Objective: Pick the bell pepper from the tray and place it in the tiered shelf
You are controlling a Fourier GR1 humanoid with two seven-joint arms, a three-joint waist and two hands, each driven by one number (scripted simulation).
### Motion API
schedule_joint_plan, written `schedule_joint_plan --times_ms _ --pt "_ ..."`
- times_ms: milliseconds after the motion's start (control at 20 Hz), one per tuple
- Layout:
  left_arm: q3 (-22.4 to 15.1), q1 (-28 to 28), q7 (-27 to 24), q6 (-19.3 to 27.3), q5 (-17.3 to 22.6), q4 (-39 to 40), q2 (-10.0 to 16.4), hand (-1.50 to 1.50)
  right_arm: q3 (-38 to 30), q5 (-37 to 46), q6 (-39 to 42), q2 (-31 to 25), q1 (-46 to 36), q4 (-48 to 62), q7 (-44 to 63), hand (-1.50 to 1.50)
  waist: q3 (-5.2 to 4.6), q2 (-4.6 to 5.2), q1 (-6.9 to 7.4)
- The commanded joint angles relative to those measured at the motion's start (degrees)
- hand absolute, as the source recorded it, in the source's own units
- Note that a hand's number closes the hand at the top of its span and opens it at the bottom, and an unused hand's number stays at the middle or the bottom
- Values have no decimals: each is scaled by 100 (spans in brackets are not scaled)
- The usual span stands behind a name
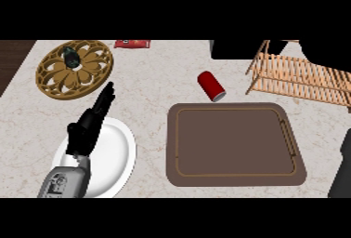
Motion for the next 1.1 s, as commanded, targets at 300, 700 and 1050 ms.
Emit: schedule_joint_plan --times_ms 300,700,1050 --pt "-139 431 112 -71 -32 -500 -17 0 -285 77 -368 -726 -378 1079 -568 150 0 -3 45" --pt "83 -181 -43 -20 -28 211 -15 0 -439 259 -1279 -1110 -388 2287 -1283 150 0 11 15" --pt "-174 -46 299 184 -231 -164 -225 0 -710 -82 -2711 -1297 -399 3689 -2613 150 4 19 59"
